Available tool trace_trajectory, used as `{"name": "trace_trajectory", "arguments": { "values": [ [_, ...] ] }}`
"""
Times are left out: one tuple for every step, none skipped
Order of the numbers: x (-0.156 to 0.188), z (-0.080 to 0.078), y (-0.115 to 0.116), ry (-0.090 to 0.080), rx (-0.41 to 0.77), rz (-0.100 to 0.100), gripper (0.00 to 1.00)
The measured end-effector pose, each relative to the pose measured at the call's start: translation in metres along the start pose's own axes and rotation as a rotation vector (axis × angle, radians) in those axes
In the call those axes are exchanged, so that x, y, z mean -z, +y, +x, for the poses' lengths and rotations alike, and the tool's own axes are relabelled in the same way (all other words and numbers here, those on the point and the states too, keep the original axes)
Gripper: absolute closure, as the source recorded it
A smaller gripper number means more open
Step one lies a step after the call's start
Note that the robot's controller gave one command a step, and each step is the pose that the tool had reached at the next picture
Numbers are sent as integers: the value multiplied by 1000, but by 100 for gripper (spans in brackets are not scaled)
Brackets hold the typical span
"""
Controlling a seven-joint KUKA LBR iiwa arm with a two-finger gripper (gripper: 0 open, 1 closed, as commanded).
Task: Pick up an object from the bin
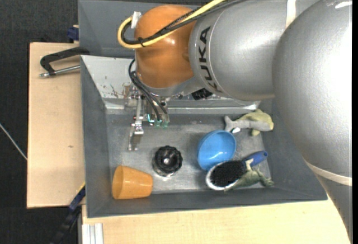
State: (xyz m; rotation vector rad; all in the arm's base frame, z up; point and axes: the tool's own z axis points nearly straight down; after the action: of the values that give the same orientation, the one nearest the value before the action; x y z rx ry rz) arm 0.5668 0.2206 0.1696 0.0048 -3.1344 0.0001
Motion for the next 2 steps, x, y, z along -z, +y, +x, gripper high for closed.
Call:
{"name": "trace_trajectory", "arguments": {
  "values": [
    [-98,46,-95,-16,271,-3,0],
    [-68,24,-102,-16,350,0,0]
  ]
}}
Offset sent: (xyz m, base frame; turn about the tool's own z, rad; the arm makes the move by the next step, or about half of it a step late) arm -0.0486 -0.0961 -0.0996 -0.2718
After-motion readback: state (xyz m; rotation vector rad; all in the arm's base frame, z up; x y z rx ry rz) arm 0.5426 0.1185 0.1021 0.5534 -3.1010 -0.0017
